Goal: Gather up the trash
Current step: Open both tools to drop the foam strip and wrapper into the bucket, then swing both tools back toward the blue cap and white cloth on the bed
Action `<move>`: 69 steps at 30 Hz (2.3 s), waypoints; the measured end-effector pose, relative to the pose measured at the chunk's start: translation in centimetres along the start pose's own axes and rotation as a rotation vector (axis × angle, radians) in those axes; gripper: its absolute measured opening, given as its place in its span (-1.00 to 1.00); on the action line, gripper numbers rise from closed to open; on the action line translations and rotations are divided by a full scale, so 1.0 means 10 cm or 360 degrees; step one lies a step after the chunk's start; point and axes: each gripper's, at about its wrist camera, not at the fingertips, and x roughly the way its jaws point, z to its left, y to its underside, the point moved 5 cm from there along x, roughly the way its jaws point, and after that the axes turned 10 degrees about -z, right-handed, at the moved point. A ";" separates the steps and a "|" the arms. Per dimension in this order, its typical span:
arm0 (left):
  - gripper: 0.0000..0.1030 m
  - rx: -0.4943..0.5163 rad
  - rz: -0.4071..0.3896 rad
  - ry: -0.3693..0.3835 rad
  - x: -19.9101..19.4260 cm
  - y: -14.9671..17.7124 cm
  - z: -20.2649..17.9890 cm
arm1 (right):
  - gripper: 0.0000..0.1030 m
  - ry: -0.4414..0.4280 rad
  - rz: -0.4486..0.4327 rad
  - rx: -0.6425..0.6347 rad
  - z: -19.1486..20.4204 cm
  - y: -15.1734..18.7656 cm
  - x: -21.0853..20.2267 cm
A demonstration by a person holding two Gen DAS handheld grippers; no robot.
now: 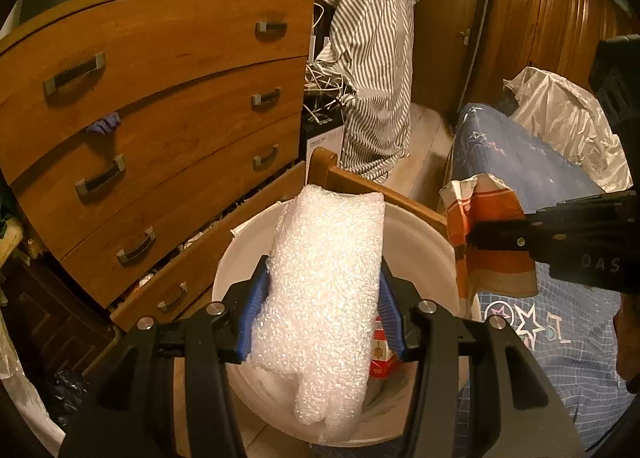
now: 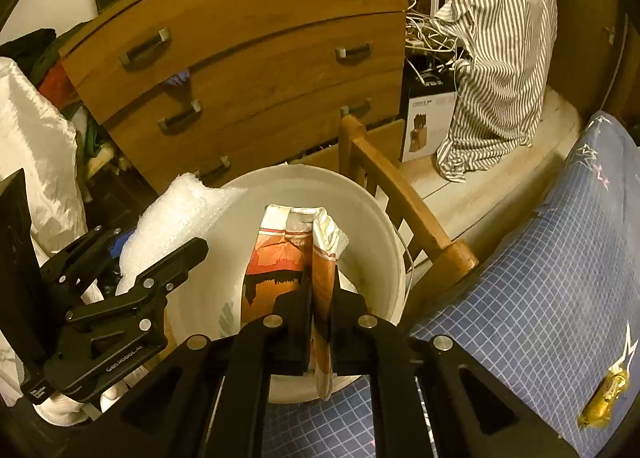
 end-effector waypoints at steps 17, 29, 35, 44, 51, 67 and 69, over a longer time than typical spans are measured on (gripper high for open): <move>-0.08 -0.0014 0.0020 -0.0017 0.12 0.01 0.09 | -0.85 0.0000 0.0000 0.0003 -0.07 0.02 0.00; 0.49 -0.0010 0.0028 -0.0077 0.20 0.02 0.22 | -0.26 0.0011 -0.0033 0.0024 -0.15 -0.01 0.04; 0.49 -0.0005 0.0008 -0.0100 0.15 -0.01 0.22 | -0.26 -0.0019 -0.0082 0.0084 -0.26 0.01 -0.10; 0.49 0.0117 -0.0043 0.0126 -0.16 0.12 -0.59 | -0.26 -0.0051 -0.0341 0.0230 -0.72 0.83 -1.10; 0.49 0.0314 0.0124 0.0518 -0.19 0.80 -2.10 | -0.26 0.0209 -0.0421 0.0426 -1.67 2.30 -2.12; 0.49 0.0552 0.0353 0.0872 -0.27 1.68 -4.00 | -0.45 0.0717 -0.0345 0.1028 -4.90 4.69 -3.78; 0.49 0.0523 0.0383 0.0868 -0.21 1.69 -4.08 | -0.49 0.0668 -0.0281 0.1019 -5.10 4.65 -3.62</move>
